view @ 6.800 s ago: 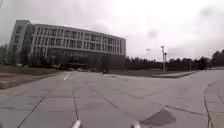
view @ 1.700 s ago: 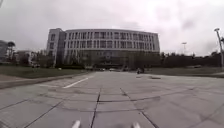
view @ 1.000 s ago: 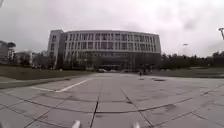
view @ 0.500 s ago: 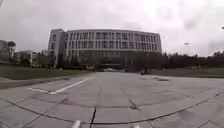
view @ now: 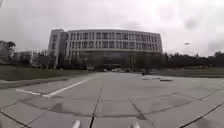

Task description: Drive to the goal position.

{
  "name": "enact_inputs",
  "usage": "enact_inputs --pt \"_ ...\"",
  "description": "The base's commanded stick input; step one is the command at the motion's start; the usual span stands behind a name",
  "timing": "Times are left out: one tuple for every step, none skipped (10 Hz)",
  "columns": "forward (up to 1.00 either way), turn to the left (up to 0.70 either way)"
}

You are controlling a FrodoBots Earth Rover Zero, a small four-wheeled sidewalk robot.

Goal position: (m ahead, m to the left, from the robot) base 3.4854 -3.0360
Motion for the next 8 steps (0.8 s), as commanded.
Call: enact_inputs --pt "0.70 0.00" --pt "0.70 0.00" --pt "0.70 0.00" --pt "0.70 0.00" --pt "0.70 0.00" --pt "0.70 0.00" --pt "0.70 0.00" --pt "0.70 0.00"
